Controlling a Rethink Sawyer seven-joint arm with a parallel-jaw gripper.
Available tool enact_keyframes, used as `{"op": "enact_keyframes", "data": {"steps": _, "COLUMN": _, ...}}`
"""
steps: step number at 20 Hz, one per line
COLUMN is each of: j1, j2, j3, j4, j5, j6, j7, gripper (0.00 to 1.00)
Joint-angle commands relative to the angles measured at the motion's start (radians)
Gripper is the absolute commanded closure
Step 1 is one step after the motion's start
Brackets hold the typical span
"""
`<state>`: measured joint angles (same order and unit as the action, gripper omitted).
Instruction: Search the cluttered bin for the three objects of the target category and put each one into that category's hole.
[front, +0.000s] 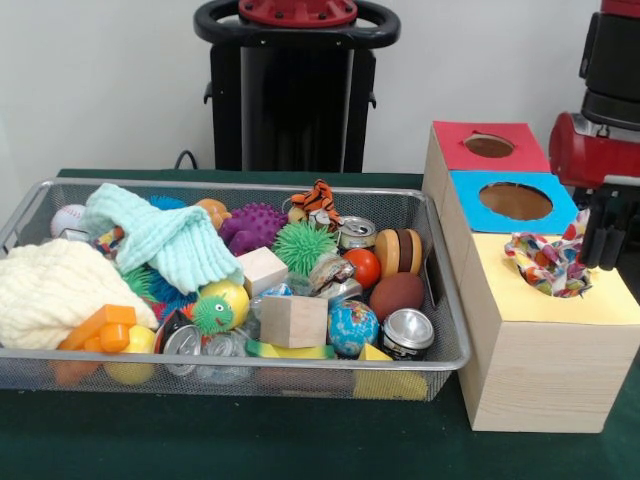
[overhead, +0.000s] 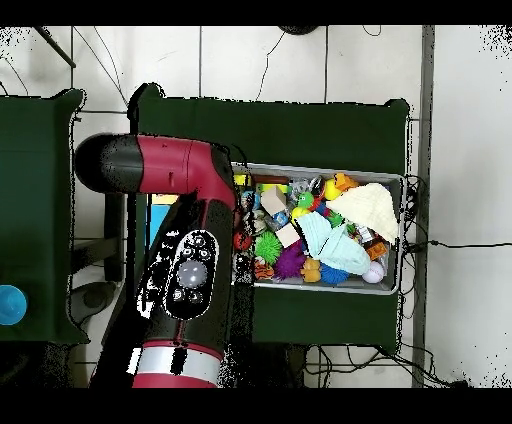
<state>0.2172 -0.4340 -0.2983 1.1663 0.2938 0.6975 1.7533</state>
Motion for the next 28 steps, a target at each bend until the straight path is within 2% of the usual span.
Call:
{"op": "enact_keyframes", "data": {"steps": 1, "j1": -0.002, "j2": 0.025, "j3": 0.035, "j4": 0.147, "j5": 0.021, "j6": -0.001, "j7": 0.279, "gripper": 1.00}}
{"op": "enact_keyframes", "data": {"steps": 6, "j1": 0.004, "j2": -0.005, "j3": 0.033, "j4": 0.206, "j5": 0.013, "j6": 0.001, "j7": 0.258, "gripper": 1.00}}
{"op": "enact_keyframes", "data": {"steps": 14, "j1": -0.007, "j2": -0.042, "j3": 0.074, "j4": 0.309, "j5": 0.007, "j6": -0.072, "j7": 0.199, "gripper": 1.00}}
{"op": "enact_keyframes", "data": {"steps": 28, "j1": -0.002, "j2": -0.071, "j3": 0.117, "j4": 0.353, "j5": 0.032, "j6": -0.034, "j7": 0.185, "gripper": 1.00}}
